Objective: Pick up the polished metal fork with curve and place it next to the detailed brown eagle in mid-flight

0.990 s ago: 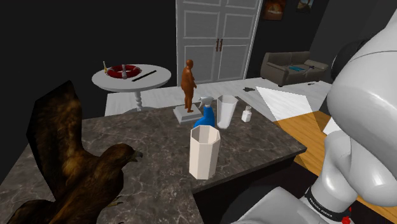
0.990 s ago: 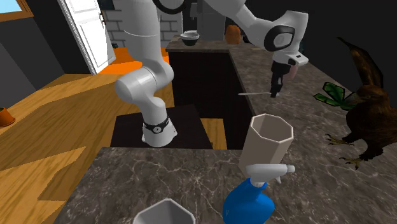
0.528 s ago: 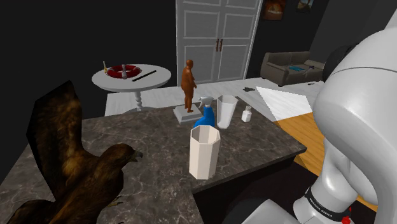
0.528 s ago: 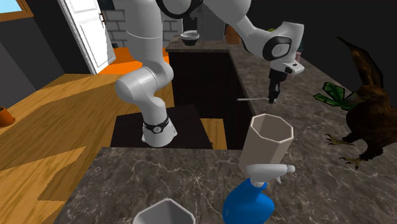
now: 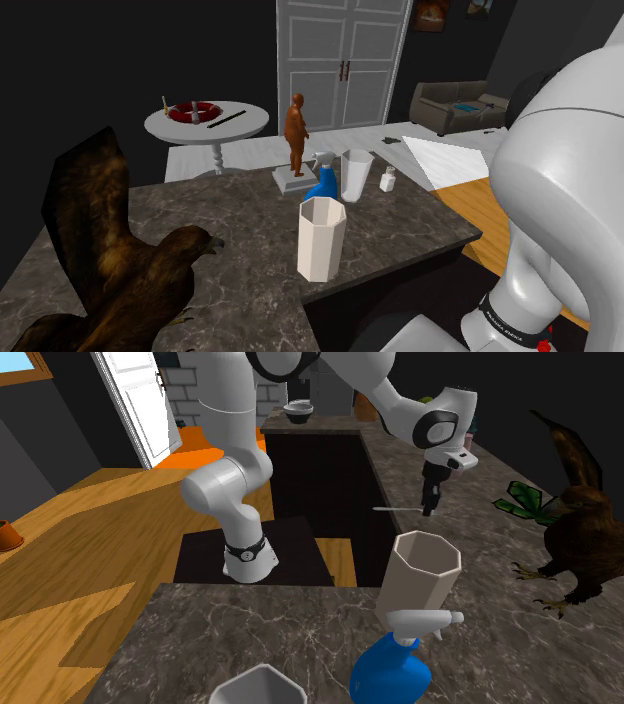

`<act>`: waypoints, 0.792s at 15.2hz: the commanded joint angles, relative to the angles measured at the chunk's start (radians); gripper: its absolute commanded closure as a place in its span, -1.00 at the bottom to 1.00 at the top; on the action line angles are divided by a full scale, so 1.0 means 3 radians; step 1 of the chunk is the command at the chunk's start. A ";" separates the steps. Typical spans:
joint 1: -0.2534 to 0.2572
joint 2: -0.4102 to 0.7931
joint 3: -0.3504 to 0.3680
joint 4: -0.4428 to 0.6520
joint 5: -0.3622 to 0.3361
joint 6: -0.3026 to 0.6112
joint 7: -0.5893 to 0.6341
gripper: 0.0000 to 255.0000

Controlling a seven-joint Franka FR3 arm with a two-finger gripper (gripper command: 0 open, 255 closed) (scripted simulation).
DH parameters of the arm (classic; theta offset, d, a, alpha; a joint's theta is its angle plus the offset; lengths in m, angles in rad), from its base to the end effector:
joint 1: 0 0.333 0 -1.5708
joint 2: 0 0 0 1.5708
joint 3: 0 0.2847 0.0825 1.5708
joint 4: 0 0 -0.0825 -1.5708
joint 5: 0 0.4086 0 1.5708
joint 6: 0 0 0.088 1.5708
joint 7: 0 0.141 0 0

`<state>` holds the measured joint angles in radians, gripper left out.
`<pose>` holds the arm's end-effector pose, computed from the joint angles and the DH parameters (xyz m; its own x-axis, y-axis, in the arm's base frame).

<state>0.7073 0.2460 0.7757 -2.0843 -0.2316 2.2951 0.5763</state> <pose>0.0600 0.5893 0.2640 0.5075 0.8606 0.0426 0.8617 -0.5072 -0.0178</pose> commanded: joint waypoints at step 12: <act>-0.0112 -0.0306 0.0110 0.0140 0.0308 -0.0347 -0.0208 -1.00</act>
<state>0.6743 0.1558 0.8082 -2.0444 -0.1412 2.1948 0.5155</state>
